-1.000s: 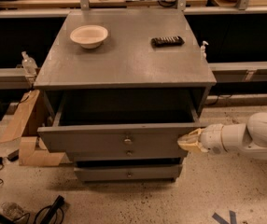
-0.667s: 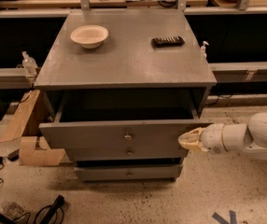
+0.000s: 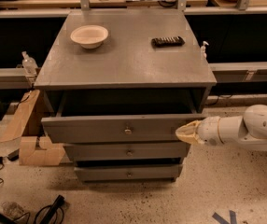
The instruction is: Close top drawer
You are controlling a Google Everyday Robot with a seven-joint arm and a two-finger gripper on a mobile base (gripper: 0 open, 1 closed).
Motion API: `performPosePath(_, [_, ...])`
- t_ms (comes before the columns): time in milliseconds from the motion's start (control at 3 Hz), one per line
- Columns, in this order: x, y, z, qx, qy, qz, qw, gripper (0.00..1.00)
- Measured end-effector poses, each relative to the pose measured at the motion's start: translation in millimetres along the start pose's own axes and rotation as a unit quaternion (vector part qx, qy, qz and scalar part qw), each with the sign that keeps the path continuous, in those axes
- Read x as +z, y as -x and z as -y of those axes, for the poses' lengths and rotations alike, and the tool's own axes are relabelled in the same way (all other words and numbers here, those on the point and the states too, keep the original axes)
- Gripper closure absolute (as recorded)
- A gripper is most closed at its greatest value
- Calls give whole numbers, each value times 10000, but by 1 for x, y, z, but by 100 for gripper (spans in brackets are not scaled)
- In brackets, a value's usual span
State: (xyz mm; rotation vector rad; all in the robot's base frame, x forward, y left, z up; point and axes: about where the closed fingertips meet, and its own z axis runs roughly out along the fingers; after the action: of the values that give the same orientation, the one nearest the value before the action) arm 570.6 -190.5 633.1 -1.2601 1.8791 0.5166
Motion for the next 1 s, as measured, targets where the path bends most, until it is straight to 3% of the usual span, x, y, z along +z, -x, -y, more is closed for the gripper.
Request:
performPosePath(333, [10,10,22,-34,-33,25,10000,100])
performPosePath(667, [10,11,22,-37,-35,27,10000,100])
performPosePath(1000, [22,17,41,-19,-35,-10,10000,100])
